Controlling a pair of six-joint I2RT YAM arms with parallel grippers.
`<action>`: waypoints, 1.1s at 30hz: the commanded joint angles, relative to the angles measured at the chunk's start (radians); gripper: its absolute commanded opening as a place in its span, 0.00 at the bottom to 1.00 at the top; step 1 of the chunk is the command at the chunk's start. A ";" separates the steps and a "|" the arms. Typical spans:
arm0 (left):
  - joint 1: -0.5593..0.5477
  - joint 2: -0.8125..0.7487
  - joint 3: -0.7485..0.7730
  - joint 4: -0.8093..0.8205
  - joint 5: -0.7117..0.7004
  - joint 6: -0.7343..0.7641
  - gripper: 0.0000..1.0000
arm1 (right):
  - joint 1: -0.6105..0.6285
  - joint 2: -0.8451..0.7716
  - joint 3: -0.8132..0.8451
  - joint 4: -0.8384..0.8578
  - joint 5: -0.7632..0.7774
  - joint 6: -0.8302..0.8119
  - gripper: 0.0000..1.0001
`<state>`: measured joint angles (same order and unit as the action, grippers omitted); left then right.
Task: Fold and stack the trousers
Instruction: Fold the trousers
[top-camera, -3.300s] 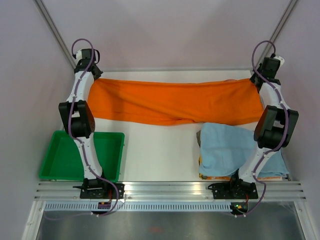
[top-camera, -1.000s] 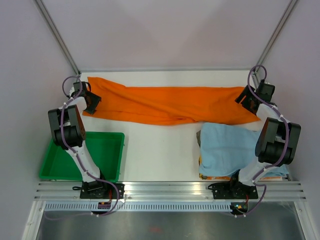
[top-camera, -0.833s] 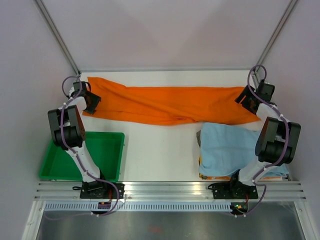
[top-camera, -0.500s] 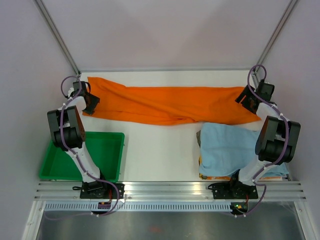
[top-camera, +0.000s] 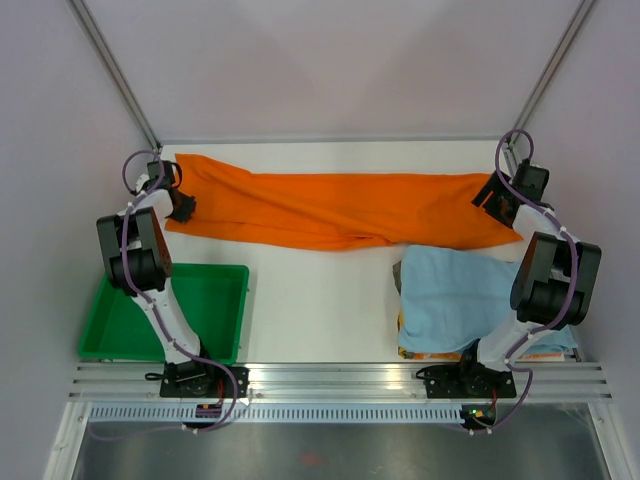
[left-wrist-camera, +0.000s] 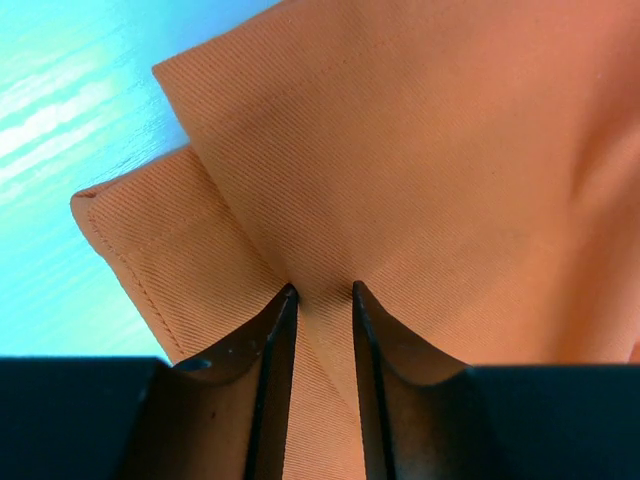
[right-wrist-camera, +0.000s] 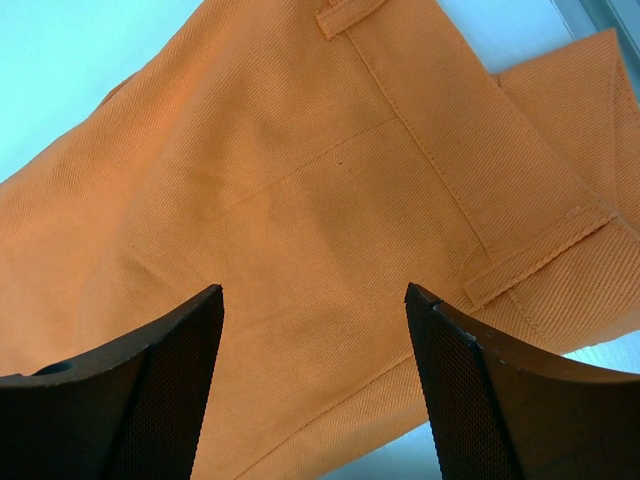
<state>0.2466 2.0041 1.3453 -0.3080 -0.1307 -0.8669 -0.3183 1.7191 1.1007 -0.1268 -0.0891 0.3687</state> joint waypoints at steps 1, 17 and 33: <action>0.000 0.007 0.046 0.006 -0.029 0.009 0.29 | -0.002 0.007 0.037 0.004 0.018 -0.017 0.79; 0.006 -0.204 0.011 -0.040 -0.064 0.146 0.02 | -0.002 -0.001 0.031 0.000 0.038 -0.014 0.78; 0.042 -0.366 -0.145 -0.092 -0.029 0.227 0.02 | -0.002 -0.007 0.028 -0.017 0.051 -0.010 0.79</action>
<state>0.2710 1.6497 1.2396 -0.3962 -0.1459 -0.6842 -0.3183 1.7218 1.1023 -0.1478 -0.0471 0.3630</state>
